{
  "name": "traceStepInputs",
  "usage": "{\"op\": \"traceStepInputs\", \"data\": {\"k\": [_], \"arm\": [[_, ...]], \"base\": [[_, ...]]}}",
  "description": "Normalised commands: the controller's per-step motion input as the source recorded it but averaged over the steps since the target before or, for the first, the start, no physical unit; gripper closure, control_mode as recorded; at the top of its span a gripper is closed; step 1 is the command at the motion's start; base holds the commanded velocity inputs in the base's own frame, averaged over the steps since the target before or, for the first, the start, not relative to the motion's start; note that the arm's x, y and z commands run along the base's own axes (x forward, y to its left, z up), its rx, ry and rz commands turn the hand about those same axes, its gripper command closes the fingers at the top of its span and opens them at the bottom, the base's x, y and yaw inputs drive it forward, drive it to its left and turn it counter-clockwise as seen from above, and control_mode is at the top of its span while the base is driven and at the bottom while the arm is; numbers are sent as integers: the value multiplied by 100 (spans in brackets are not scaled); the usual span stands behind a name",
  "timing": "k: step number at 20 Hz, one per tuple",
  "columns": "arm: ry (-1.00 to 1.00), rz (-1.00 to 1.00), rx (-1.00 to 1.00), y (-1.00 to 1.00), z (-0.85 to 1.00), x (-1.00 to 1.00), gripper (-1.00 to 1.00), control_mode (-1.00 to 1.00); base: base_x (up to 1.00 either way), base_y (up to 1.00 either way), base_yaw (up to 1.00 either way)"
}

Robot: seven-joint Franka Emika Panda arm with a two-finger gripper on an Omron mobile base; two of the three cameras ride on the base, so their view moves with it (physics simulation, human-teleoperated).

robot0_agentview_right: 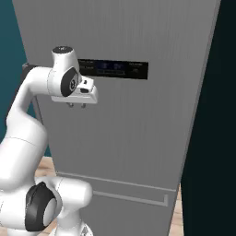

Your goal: There is a bowl on the dining counter. Grab a lemon wedge from the fridge and place it in the bowl. Then get the liquor bottle and glass cup from the cabinet and place them next to the bowl.

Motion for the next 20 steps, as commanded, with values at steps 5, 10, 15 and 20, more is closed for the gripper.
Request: {"op": "traceStepInputs", "data": {"k": [5,10,15,20], "arm": [[0,0,0,0,0,0,-100,100],[0,0,0,0,0,0,-100,100],[0,0,0,0,0,0,-100,100],[0,0,0,0,0,0,-100,100]], "base": [[-23,3,0],[-64,47,0],[-39,70,-9],[-1,66,-29]]}}
